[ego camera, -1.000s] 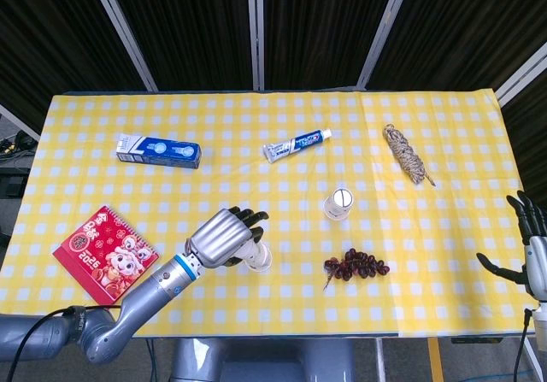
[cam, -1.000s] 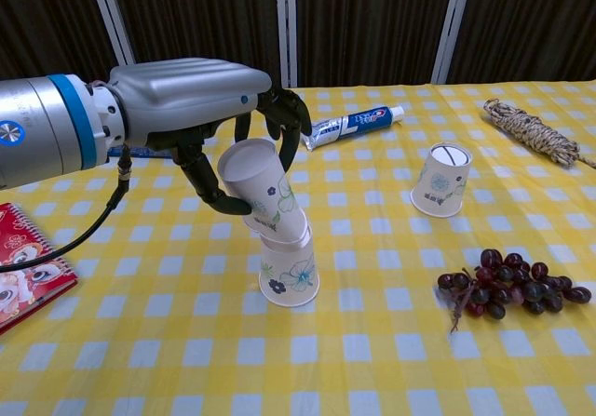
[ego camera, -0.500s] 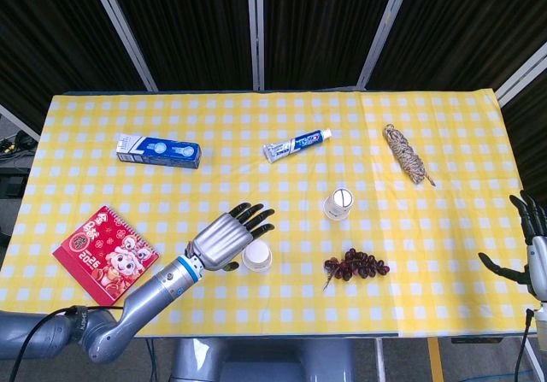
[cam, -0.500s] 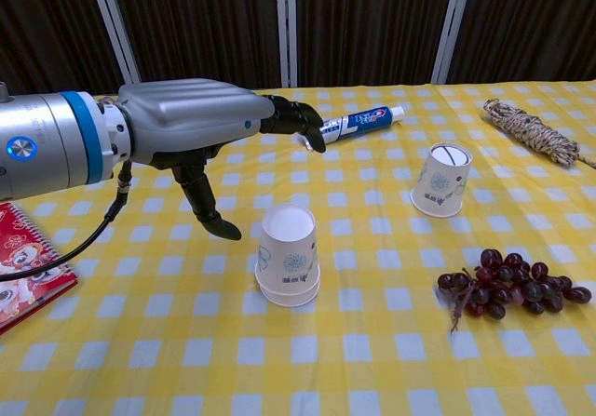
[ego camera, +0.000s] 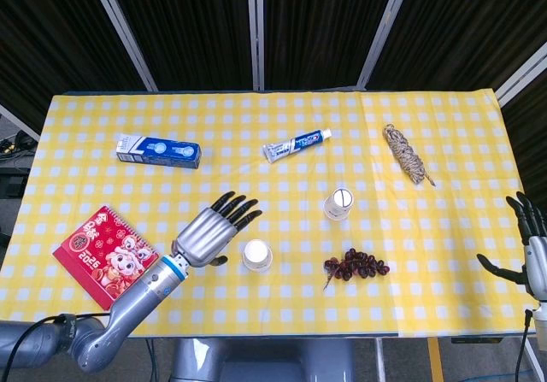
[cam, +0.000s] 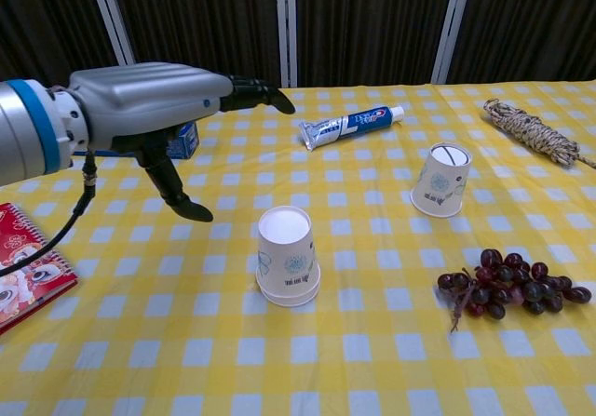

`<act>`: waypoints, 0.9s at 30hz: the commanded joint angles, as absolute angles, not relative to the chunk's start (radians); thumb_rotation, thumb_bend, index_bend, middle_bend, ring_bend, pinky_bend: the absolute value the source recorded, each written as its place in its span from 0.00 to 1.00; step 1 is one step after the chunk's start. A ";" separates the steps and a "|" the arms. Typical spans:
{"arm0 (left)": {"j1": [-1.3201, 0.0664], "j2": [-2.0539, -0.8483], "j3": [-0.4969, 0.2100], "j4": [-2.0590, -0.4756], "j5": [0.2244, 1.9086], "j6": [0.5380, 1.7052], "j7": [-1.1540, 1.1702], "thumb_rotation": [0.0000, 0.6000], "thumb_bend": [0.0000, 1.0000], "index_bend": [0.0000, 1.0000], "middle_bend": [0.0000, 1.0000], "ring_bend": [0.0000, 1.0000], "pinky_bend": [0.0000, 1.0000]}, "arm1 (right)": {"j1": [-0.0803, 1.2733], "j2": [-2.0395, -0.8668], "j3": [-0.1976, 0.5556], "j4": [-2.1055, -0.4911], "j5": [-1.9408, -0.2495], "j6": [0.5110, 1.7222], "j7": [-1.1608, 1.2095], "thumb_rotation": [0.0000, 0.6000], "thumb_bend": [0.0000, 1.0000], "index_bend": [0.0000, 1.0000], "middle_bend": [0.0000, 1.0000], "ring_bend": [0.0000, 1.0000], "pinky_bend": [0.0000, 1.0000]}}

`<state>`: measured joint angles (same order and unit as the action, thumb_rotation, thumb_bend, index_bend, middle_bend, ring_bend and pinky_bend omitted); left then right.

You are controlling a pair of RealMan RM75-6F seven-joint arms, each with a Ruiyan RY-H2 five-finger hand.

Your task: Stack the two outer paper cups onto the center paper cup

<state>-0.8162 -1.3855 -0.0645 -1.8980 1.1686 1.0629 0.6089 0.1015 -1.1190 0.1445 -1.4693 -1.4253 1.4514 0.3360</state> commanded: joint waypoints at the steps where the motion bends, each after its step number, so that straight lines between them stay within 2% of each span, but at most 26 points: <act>1: -0.691 -1.346 0.010 -1.889 1.281 1.219 0.535 1.00 0.12 0.03 0.00 0.00 0.00 | 0.109 -1.125 0.140 -1.462 -1.428 1.439 0.327 1.00 0.06 0.07 0.00 0.00 0.00; 9: -0.467 -1.325 0.129 -1.710 1.438 1.490 0.437 1.00 0.12 0.00 0.00 0.00 0.00 | 0.164 -1.145 0.142 -1.450 -1.436 1.368 0.272 1.00 0.06 0.08 0.00 0.00 0.00; 12: -0.411 -1.321 0.145 -1.670 1.454 1.543 0.380 1.00 0.12 0.00 0.00 0.00 0.00 | 0.202 -1.144 0.157 -1.473 -1.448 1.344 0.235 1.00 0.06 0.13 0.00 0.00 0.06; 17: -0.349 -1.314 0.157 -1.625 1.477 1.594 0.320 1.00 0.12 0.00 0.00 0.00 0.00 | 0.277 -1.136 0.182 -1.549 -1.448 1.268 0.137 1.00 0.06 0.17 0.00 0.00 0.09; 21: -0.311 -1.304 0.151 -1.601 1.485 1.619 0.262 1.00 0.12 0.00 0.00 0.00 0.00 | 0.360 -1.143 0.202 -1.617 -1.418 1.160 0.022 1.00 0.06 0.19 0.01 0.00 0.11; 27: -0.293 -1.281 0.130 -1.591 1.490 1.613 0.198 1.00 0.12 0.00 0.00 0.00 0.00 | 0.483 -1.209 0.229 -1.669 -1.318 1.009 -0.166 1.00 0.06 0.26 0.09 0.00 0.16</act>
<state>-0.2982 -1.2877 0.1386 -1.5949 1.4886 1.6168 0.2112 0.4169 -1.1682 0.2082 -1.6334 -1.3782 1.0805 -0.0800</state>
